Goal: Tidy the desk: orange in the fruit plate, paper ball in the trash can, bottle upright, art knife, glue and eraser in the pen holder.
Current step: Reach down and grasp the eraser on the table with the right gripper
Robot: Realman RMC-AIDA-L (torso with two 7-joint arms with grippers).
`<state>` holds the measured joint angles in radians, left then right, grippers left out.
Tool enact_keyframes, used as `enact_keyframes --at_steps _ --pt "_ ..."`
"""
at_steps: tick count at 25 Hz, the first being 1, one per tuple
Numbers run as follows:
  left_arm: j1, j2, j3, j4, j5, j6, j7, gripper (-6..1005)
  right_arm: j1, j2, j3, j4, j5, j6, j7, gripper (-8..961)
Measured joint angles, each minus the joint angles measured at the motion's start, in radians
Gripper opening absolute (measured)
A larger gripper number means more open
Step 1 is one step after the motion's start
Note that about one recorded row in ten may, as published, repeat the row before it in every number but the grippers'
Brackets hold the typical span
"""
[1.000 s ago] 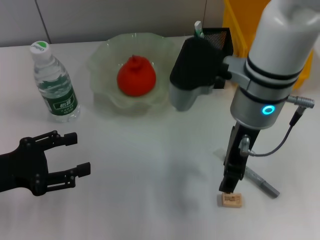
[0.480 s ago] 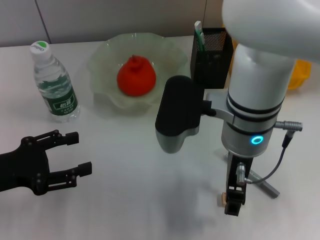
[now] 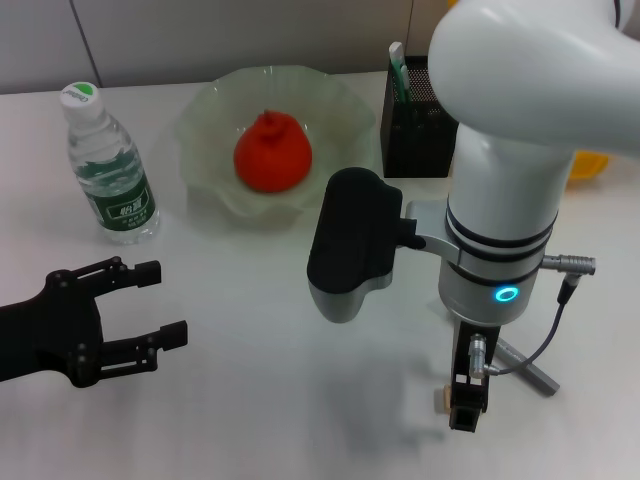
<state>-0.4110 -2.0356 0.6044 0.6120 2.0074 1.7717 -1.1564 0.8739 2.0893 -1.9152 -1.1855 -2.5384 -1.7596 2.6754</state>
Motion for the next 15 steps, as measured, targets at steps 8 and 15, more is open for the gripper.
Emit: enact_keyframes --at_steps 8,15 --pt "0.005 -0.006 -0.001 0.000 0.000 0.010 0.027 815 -0.017 0.000 -0.019 0.004 -0.014 0.029 0.008 503" --pt "0.005 -0.008 0.001 0.000 0.001 0.008 0.027 815 -0.022 0.002 -0.064 0.004 -0.012 0.054 0.030 494"
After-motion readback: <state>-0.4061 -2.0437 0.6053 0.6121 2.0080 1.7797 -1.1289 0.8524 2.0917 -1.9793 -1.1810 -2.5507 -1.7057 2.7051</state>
